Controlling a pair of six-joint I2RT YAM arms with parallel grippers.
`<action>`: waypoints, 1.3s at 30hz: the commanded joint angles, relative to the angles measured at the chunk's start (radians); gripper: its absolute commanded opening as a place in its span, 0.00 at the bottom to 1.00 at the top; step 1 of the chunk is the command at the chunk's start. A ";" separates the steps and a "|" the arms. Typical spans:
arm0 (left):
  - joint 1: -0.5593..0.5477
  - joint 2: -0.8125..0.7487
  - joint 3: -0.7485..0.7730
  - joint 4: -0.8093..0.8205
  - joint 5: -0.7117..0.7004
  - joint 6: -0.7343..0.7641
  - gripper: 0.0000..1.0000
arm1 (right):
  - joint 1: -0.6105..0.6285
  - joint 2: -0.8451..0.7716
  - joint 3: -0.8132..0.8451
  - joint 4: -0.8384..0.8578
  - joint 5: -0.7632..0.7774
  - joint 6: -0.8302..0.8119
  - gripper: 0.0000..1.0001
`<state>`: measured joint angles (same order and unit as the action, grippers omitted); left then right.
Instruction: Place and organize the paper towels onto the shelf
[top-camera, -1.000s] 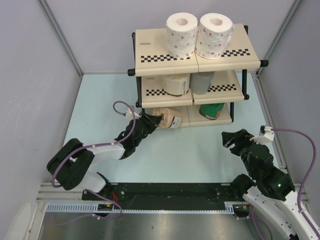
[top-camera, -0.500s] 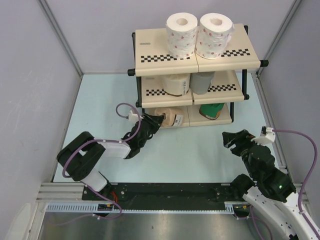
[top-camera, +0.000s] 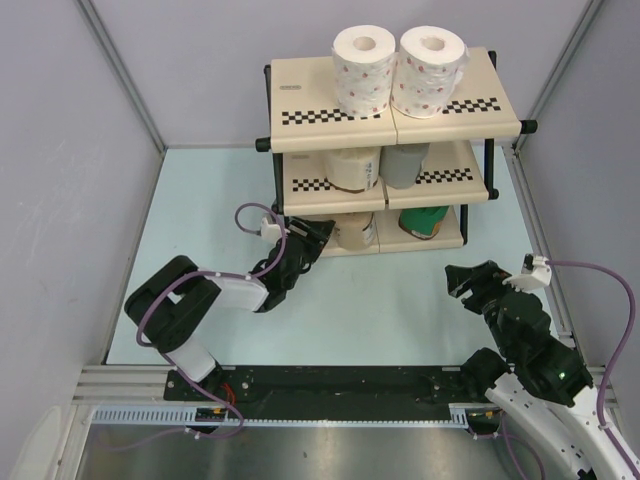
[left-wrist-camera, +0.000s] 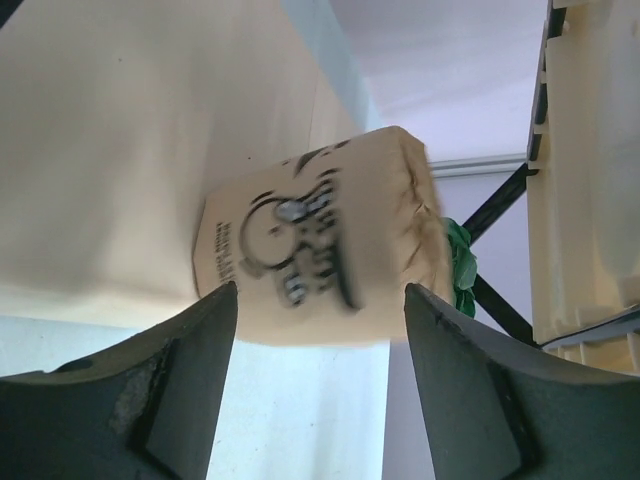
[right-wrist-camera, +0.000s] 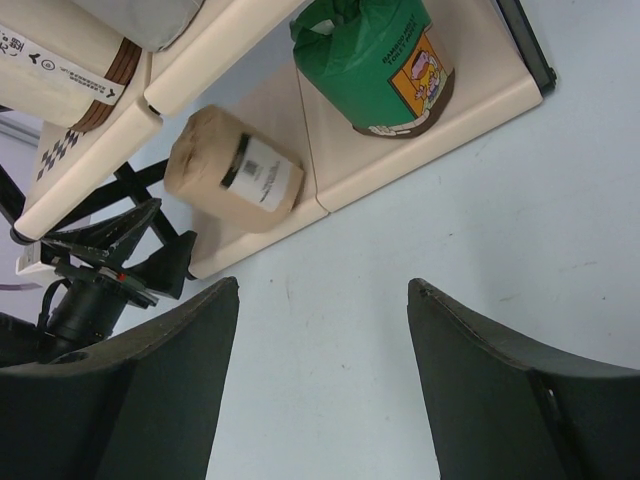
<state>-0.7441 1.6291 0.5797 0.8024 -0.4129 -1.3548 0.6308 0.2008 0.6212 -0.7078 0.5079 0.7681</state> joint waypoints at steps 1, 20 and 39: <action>-0.006 0.009 0.043 0.112 0.040 -0.009 0.73 | 0.000 -0.009 0.003 -0.004 0.009 0.016 0.73; -0.027 -0.267 -0.175 0.068 0.109 0.126 0.79 | -0.003 0.143 -0.028 0.085 0.023 0.060 0.66; -0.041 -0.637 -0.336 -0.239 0.164 0.273 0.82 | -0.536 0.508 -0.321 0.917 -0.367 0.261 0.00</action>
<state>-0.7795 1.0370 0.2581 0.6109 -0.2649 -1.1393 0.1730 0.6128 0.3389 -0.1200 0.3058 0.9890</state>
